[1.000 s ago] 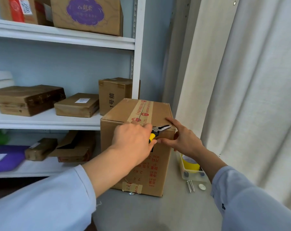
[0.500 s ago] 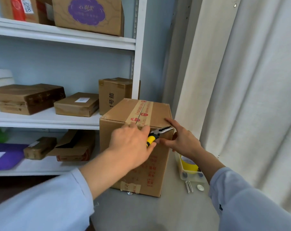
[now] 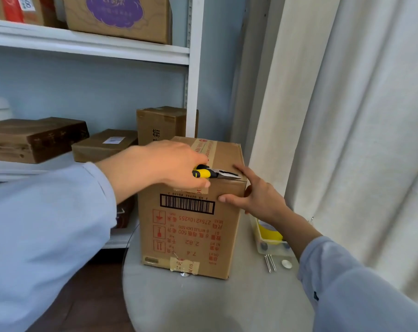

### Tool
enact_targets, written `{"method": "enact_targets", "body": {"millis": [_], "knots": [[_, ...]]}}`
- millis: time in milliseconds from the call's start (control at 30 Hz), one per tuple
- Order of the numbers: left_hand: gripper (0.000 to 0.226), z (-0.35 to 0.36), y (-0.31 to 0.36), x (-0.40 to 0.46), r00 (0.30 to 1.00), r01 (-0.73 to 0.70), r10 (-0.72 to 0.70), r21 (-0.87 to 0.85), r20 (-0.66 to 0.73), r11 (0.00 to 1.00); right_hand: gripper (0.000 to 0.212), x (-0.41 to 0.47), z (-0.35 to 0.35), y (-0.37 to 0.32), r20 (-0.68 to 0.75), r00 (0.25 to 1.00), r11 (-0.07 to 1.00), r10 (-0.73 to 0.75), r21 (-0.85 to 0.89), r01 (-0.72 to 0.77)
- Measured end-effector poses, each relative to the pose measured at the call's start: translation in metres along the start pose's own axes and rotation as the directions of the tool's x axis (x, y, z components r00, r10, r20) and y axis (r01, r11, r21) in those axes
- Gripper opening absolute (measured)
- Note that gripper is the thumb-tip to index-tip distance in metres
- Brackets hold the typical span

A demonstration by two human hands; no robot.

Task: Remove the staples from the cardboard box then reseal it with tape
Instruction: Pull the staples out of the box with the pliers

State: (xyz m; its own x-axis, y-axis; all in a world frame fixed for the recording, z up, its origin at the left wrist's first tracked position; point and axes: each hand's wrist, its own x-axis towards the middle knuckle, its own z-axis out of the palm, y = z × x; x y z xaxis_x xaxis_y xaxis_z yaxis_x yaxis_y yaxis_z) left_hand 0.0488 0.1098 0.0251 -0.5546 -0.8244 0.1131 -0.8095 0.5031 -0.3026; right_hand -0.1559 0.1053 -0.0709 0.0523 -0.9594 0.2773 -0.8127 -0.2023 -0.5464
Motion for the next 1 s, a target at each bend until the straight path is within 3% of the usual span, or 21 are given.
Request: {"method": "enact_targets", "body": {"millis": [233, 500, 600, 867, 1000], "knots": [[0.048, -0.001, -0.013, 0.007, 0.992, -0.119, 0.121, 0.073, -0.022, 0.990, 0.105, 0.000, 0.001, 0.000, 0.000, 1.000, 1.000, -0.003, 0.004, 0.003], [0.045, 0.033, 0.021, -0.023, 0.971, 0.067, -0.071, -0.024, -0.228, 0.997, 0.105, 0.001, 0.003, 0.001, -0.008, 1.000, 1.000, 0.002, -0.003, -0.002], [0.043, 0.040, 0.028, -0.025, 0.959, 0.101, -0.122, -0.096, -0.256, 0.990, 0.098, 0.001, 0.003, 0.002, -0.015, 1.000, 1.000, 0.015, -0.014, -0.015], [0.045, 0.057, 0.045, -0.030, 0.906, 0.187, -0.223, -0.133, -0.360, 0.973, 0.104, -0.001, 0.004, 0.001, -0.023, 1.000, 1.000, 0.003, -0.022, -0.004], [0.049, 0.059, 0.044, -0.029, 0.912, 0.184, -0.223, -0.143, -0.343, 0.972, 0.108, 0.000, 0.004, 0.000, -0.021, 1.000, 1.000, 0.013, -0.020, -0.014]]}}
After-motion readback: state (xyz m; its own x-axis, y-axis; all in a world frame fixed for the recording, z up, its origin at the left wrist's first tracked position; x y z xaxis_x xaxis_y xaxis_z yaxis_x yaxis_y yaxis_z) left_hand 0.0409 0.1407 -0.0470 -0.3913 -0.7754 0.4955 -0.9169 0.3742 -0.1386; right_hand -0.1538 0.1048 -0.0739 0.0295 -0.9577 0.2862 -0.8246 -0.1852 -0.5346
